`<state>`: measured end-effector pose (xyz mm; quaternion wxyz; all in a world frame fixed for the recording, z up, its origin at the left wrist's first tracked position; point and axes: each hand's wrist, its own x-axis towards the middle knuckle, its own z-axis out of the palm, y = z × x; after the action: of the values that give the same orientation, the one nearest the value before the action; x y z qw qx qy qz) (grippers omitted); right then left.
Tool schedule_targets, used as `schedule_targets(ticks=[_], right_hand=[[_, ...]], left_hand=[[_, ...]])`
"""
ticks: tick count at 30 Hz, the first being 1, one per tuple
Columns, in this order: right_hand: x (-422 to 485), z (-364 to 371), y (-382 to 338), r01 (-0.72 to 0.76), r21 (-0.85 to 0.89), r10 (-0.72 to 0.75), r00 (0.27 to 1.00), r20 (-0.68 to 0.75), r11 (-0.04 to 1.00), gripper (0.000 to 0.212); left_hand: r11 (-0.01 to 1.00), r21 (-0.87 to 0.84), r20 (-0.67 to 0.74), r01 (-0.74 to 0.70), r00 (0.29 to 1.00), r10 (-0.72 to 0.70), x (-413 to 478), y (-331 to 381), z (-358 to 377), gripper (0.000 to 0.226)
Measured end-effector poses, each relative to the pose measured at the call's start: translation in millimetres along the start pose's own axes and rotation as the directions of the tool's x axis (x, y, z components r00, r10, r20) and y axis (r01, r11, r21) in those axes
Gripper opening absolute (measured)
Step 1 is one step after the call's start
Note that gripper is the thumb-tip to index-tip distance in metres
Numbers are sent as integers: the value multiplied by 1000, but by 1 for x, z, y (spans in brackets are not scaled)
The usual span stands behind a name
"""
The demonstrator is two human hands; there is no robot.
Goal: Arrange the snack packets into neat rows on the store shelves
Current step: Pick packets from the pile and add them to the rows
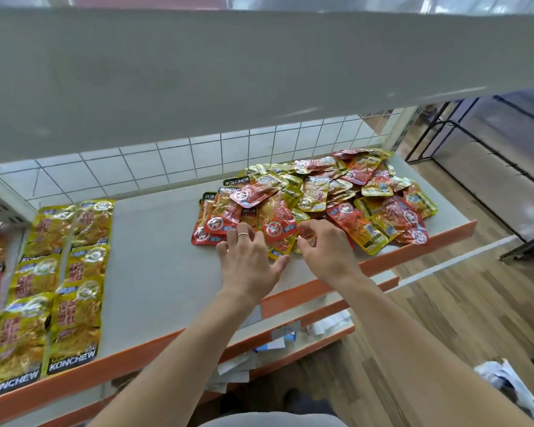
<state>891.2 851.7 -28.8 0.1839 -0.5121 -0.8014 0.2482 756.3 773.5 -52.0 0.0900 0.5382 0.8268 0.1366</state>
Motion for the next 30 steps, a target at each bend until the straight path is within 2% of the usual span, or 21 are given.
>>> schedule_targets(ticks=[3, 6, 8, 11, 14, 19, 22, 24, 26, 27, 28, 30], right_hand=[[13, 0, -6, -57, -2, 57, 998, 22, 998, 32], [25, 0, -5, -184, -120, 202, 966, 164, 976, 46], [28, -1, 0, -192, -135, 218, 952, 216, 972, 53], [30, -9, 9, -107, -229, 164, 955, 246, 968, 69], [34, -17, 19, 33, -323, 85, 934, 346, 946, 78], [40, -23, 26, 149, -308, 2, 898, 439, 940, 81], [41, -26, 31, 160, -247, -14, 863, 506, 956, 99], [41, -32, 39, 161, -146, -61, 847, 528, 976, 89], [37, -39, 48, 165, -69, -104, 842, 530, 984, 64], [34, -42, 53, 156, -34, -115, 844, 524, 987, 52], [31, -46, 58, 143, 13, -130, 849, 512, 990, 39], [24, -55, 69, 116, 134, -167, 857, 487, 984, 16]], left_hand=[[999, -22, 18, 44, 999, -44, 6, 7, 0, 64], [997, -45, 42, 65, 997, -63, 6, 14, 0, 60], [998, -38, 47, 50, 998, -49, 2, 16, -2, 56], [999, -42, 97, 31, 995, -26, 0, 13, -5, 57], [999, -29, 157, -19, 987, 24, 1, 10, -6, 65], [996, -87, 236, -30, 970, 50, 1, 11, -8, 68], [994, -105, 237, -39, 969, 63, 2, 12, -17, 60], [991, -135, 85, 16, 996, -5, 6, 20, -28, 42], [998, -21, -147, 58, 987, -60, 16, 31, -38, 31], [998, 55, -220, 22, 975, -10, 21, 36, -41, 32], [989, 140, -232, -53, 969, 85, 29, 39, -42, 41], [917, 333, -51, -220, 967, 251, 51, 39, -41, 71]])
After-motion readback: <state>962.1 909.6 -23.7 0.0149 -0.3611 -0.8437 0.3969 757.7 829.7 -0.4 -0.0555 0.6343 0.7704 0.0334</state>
